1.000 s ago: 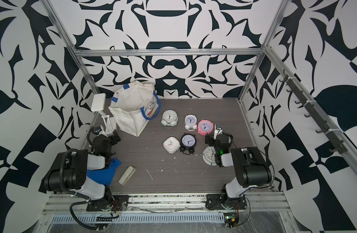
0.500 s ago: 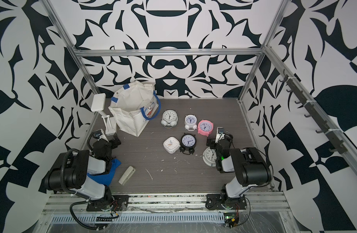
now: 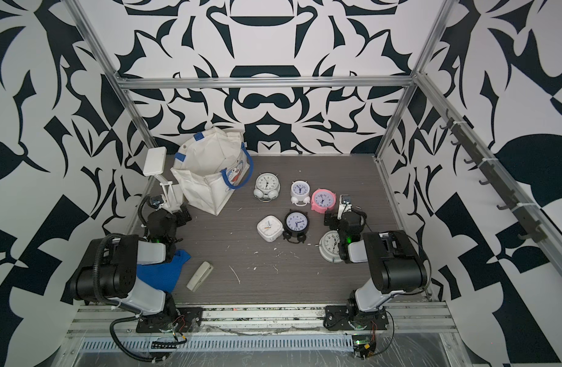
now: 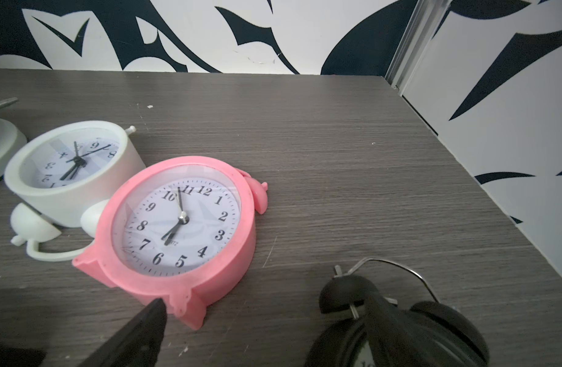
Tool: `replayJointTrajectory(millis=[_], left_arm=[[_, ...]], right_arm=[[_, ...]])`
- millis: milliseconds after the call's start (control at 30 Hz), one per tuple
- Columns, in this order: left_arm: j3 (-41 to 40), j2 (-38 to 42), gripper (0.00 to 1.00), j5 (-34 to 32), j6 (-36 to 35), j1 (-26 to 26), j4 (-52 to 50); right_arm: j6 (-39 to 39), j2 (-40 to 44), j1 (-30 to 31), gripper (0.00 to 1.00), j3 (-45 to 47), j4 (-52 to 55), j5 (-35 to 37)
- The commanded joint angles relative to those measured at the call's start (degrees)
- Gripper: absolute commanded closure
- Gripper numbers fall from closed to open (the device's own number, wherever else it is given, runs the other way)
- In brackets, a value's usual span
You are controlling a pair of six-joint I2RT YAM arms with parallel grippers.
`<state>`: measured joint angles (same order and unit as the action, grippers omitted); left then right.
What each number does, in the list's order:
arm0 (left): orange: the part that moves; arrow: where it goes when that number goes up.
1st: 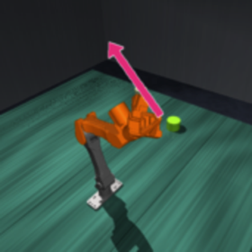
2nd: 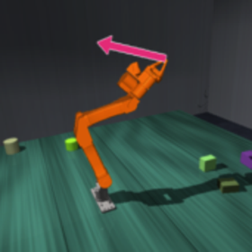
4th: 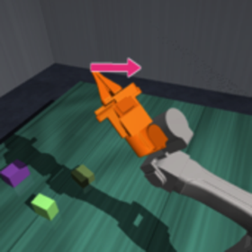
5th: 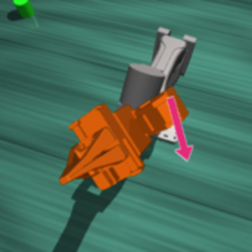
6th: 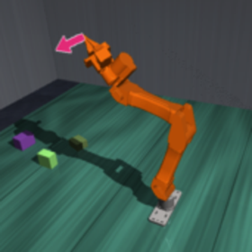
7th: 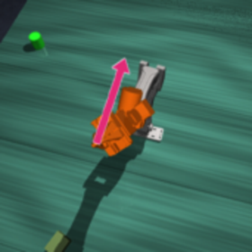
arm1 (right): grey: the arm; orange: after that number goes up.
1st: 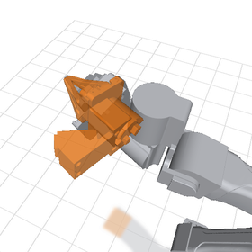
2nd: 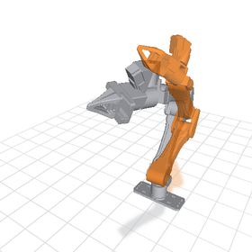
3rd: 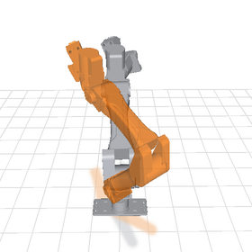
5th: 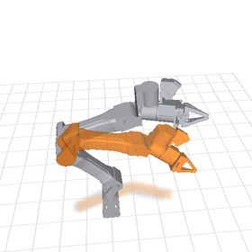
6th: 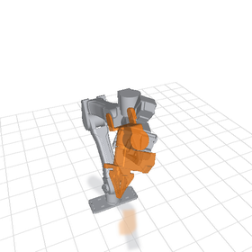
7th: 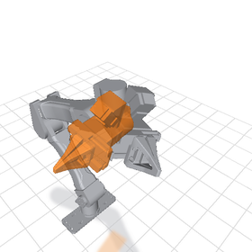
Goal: Take the alarm clock out of the canvas bag
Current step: Reset both arms
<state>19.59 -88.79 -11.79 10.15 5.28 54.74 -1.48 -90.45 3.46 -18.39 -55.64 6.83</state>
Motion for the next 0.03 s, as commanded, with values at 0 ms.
replayJointTrajectory(millis=[0], left_arm=[[0.27,0.34,0.01,0.55,-0.57,-0.09,-0.38]], right_arm=[[-0.19,0.89,-0.03,0.0,-1.12,0.57,0.03]])
